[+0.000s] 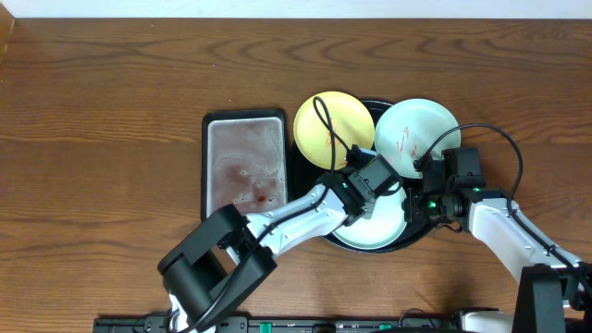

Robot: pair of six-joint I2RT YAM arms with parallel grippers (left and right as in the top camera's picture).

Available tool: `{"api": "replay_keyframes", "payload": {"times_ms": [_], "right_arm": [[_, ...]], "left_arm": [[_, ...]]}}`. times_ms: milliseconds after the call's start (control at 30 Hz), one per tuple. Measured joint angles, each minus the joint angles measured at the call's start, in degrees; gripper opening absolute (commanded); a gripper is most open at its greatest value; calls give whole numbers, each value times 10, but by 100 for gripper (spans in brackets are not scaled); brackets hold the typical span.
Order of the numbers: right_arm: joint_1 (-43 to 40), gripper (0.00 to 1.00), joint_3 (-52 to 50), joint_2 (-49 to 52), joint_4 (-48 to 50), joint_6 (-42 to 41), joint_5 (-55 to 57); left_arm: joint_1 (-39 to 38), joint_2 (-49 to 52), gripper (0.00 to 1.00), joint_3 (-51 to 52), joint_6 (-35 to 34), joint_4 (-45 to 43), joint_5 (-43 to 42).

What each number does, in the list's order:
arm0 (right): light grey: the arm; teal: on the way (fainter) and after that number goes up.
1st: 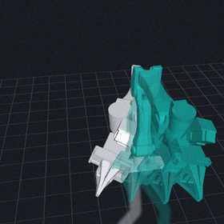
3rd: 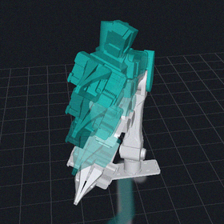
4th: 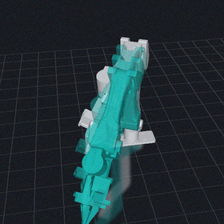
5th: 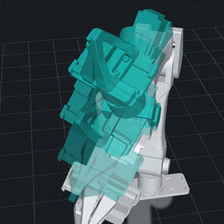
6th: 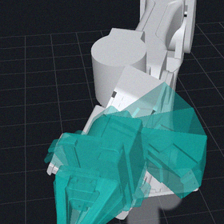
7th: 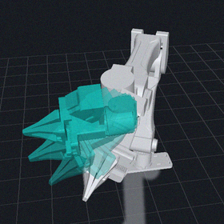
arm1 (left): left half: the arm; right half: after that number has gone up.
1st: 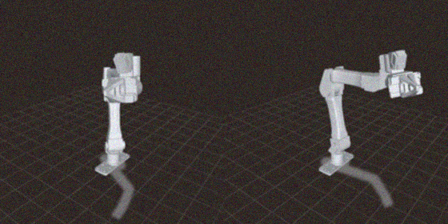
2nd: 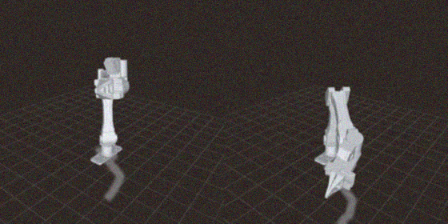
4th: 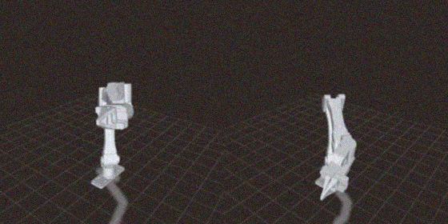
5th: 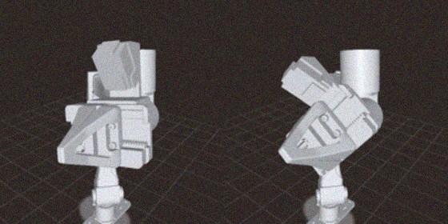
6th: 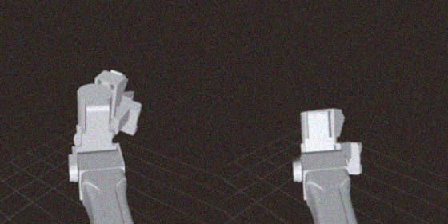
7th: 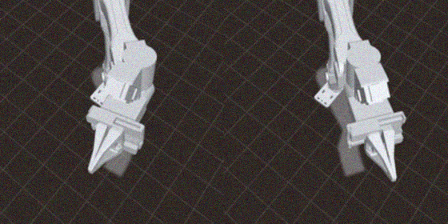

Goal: Clean dirty plates on tray and stack at the side
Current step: 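Scrub the front mint plate with the sponge in the left gripper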

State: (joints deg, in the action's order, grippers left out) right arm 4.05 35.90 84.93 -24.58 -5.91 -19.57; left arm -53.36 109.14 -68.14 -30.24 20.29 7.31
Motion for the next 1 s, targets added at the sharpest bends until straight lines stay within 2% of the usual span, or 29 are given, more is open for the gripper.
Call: {"api": "replay_keyframes", "payload": {"times_ms": [233,433,800,1000], "right_arm": [[0,1,0,0,0,0,0],[0,1,0,0,0,0,0],[0,1,0,0,0,0,1],[0,1,0,0,-2,0,0]], "left_arm": [[-26,-8,7,0,-29,-5,-60],[-51,-8,8,2,-43,-70,-74],[-52,30,7,0,-54,-78,-36],[-46,28,7,-5,-50,-23,23]]}}
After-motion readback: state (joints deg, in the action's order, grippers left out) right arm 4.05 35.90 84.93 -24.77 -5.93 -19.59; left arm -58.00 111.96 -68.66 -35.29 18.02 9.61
